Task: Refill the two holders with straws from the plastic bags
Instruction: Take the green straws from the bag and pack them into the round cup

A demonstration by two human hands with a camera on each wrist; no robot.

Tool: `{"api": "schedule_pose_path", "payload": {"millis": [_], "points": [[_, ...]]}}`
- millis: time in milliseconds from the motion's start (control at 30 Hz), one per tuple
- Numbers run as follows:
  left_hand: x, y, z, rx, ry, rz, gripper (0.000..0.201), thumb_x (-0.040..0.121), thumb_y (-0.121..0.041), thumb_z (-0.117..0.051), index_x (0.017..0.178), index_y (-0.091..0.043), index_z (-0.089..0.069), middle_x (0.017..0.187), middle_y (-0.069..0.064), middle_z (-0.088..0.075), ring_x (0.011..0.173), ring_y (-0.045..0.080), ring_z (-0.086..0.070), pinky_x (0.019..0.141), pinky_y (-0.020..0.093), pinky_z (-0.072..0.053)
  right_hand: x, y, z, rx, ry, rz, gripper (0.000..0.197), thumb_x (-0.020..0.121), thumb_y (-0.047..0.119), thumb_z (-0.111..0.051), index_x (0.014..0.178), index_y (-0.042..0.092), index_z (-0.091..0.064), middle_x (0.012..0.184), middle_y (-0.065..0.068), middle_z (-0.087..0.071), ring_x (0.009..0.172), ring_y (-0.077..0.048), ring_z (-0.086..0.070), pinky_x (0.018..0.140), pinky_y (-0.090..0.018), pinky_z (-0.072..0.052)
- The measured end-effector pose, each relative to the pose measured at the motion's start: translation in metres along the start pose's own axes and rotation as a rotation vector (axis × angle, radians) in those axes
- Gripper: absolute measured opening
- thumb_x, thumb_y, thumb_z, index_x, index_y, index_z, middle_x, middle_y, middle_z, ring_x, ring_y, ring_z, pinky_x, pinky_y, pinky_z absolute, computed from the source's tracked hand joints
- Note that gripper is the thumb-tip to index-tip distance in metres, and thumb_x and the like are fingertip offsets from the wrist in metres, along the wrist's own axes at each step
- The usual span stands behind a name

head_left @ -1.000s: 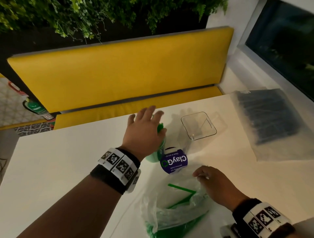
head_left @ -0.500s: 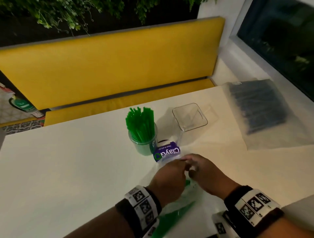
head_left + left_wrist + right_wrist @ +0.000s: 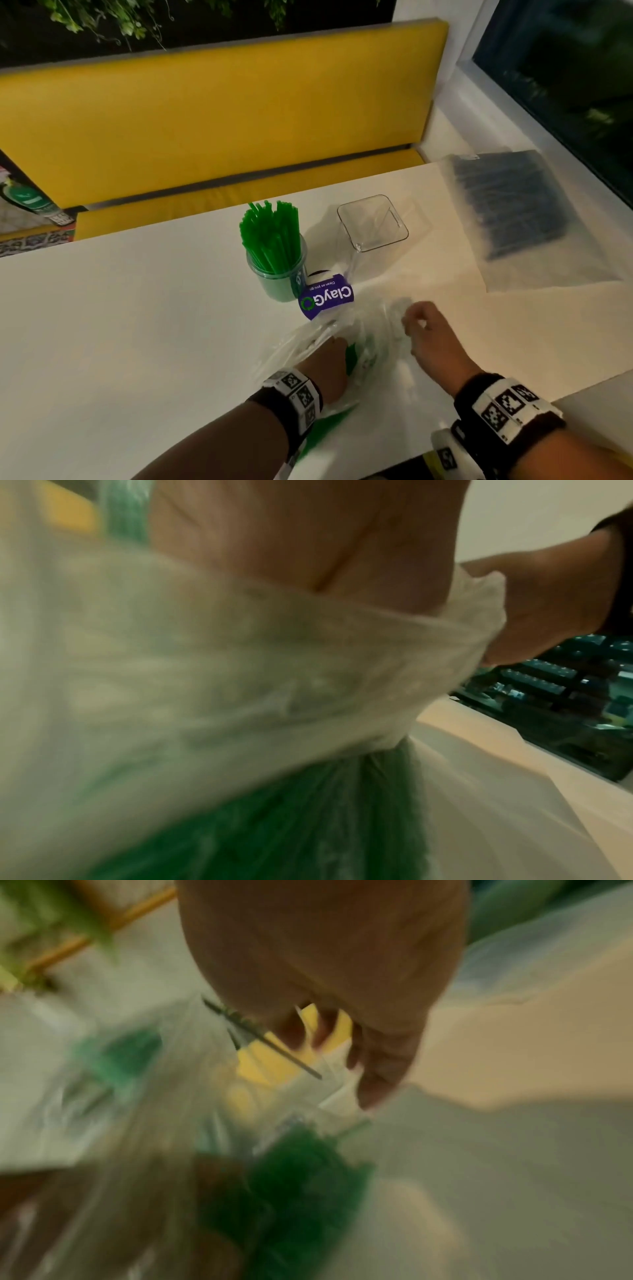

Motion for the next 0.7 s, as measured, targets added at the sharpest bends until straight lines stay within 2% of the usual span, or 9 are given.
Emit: {"api": "schedule_pose_path", "payload": {"millis": [67,133,167,267,367,467,567,633,700], "points": [[0.003,0.004,-0.006,-0.035,0.028,0.03,0.023,0.099,-0.026,-0.046,0.115,-0.018,-0.059,0.12,0.006,-0.062,0.111,0.027,-0.058,0.099,0.035,-0.045,0.003,-0.034,-0.024,-0.334,0.234,-0.079,0.024,0.092,0.023,-0.056,0.116,0.023,-0.054,0.119,-0.007,-0.055,0.096,-0.024,-0.057,0.082,-0.031,-0.043],[0.007,0.006,-0.011,-0.06,0.054,0.06,0.02,0.099,-0.027,-0.047,0.111,-0.018,-0.06,0.115,0.006,-0.063,0.105,0.026,-0.06,0.095,0.035,-0.048,0.005,-0.052,-0.042,-0.45,0.383,-0.127,0.043,0.088,0.017,-0.059,0.13,0.015,-0.05,0.127,-0.01,-0.056,0.109,-0.028,-0.058,0.088,-0.031,-0.046],[0.009,0.007,-0.011,-0.061,0.052,0.063,0.02,0.099,-0.027,-0.047,0.11,-0.017,-0.06,0.113,0.006,-0.063,0.104,0.026,-0.061,0.092,0.033,-0.048,0.004,-0.05,-0.048,-0.461,0.42,-0.119,0.047,0.086,0.017,-0.059,0.131,0.014,-0.05,0.127,-0.011,-0.058,0.111,-0.029,-0.059,0.089,-0.032,-0.049],[0.012,0.006,-0.01,-0.029,0.053,0.057,0.02,0.1,-0.023,-0.047,0.112,-0.014,-0.059,0.113,0.006,-0.063,0.105,0.025,-0.06,0.084,0.028,-0.042,0.01,-0.036,-0.055,-0.487,0.444,0.036,0.032,0.085,0.019,-0.059,0.117,0.018,-0.062,0.114,-0.005,-0.067,0.103,-0.024,-0.063,0.089,-0.036,-0.052],[0.012,0.009,-0.008,-0.06,0.06,0.058,0.016,0.097,-0.024,-0.05,0.11,-0.017,-0.058,0.112,0.004,-0.064,0.097,0.022,-0.059,0.082,0.028,-0.043,0.014,-0.03,-0.047,-0.528,0.399,0.091,0.02,0.083,0.03,-0.055,0.096,0.026,-0.07,0.101,0.004,-0.07,0.093,-0.019,-0.064,0.086,-0.037,-0.052],[0.008,0.014,0.009,-0.115,0.013,0.047,0.027,0.091,-0.031,-0.054,0.116,-0.024,-0.058,0.116,0.0,-0.065,0.105,0.023,-0.06,0.095,0.035,-0.049,0.017,-0.044,-0.041,-0.585,0.42,0.106,0.024,0.086,0.037,-0.052,0.09,0.028,-0.073,0.096,0.007,-0.07,0.09,-0.017,-0.064,0.086,-0.035,-0.052],[0.004,0.02,0.028,-0.213,-0.017,-0.028,0.053,0.081,-0.025,-0.056,0.133,-0.036,-0.05,0.125,-0.003,-0.062,0.115,0.022,-0.057,0.104,0.038,-0.047,0.013,-0.046,-0.034,-0.622,0.423,0.078,0.02,0.093,0.027,-0.051,0.096,0.027,-0.072,0.106,0.004,-0.068,0.101,-0.021,-0.063,0.093,-0.031,-0.048],[0.002,0.024,0.041,-0.209,-0.019,-0.068,0.064,0.081,-0.025,-0.055,0.138,-0.05,-0.041,0.134,-0.008,-0.058,0.124,0.019,-0.054,0.11,0.039,-0.042,0.009,-0.022,-0.024,-0.44,0.324,0.136,0.03,0.095,0.017,-0.052,0.12,0.027,-0.063,0.127,0.001,-0.057,0.121,-0.021,-0.054,0.102,-0.028,-0.039],[0.0,0.023,0.05,-0.118,-0.011,-0.095,0.064,0.087,-0.027,-0.055,0.142,-0.052,-0.036,0.143,-0.01,-0.052,0.132,0.017,-0.046,0.116,0.04,-0.035,-0.003,0.023,-0.006,0.064,0.189,0.188,0.046,0.093,0.018,-0.053,0.133,0.04,-0.049,0.141,0.008,-0.046,0.132,-0.013,-0.045,0.108,-0.03,-0.035]]}}
Point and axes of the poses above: each hand's wrist, its own x-axis towards the middle knuckle, its own z-axis out of the back of the hand, y = z × x, the point moved 7 cm from there along x, towards the middle knuckle
